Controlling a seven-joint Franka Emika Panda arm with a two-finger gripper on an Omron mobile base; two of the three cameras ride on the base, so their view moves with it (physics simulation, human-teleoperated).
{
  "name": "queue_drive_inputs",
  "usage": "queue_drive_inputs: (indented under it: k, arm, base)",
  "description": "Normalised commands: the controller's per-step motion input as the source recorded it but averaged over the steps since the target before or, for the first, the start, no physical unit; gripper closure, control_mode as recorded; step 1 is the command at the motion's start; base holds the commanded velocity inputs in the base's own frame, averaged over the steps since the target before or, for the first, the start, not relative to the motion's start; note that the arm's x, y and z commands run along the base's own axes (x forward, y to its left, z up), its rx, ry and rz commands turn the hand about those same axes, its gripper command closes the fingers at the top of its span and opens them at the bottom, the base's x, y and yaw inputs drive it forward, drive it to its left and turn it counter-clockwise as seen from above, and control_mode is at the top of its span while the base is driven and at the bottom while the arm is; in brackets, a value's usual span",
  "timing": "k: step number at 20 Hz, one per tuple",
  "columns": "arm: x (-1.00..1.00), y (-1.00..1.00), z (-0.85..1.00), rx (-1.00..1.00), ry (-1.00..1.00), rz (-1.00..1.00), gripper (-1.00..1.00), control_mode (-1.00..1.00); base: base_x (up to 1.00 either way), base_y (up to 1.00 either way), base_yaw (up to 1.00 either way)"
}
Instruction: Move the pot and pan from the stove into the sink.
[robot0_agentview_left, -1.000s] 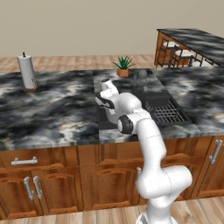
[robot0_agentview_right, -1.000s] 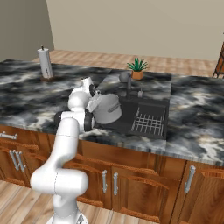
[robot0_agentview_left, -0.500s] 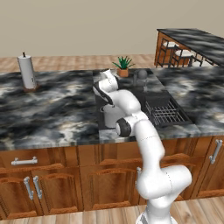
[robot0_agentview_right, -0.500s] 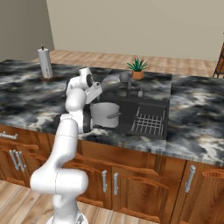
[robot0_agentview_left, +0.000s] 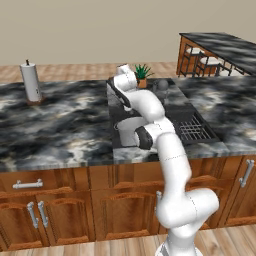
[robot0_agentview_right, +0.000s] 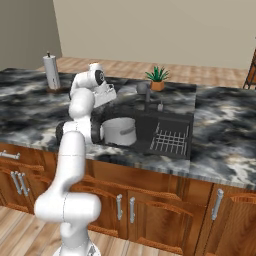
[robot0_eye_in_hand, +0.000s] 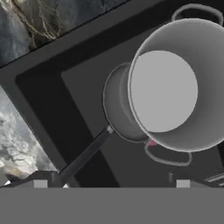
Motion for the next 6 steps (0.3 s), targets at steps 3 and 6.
queue_drive_inputs:
  k: [3,6]
  arm:
    - [-1.0,-0.23,0.18,0.02,-0.16,-0.03,-1.0,-1.0]
    - [-1.0,-0.25,0.0,0.05,-0.27,0.0,-1.0,-1.0]
  base:
    - [0.0,0.0,0.0]
    - [0.0,0.0,0.0]
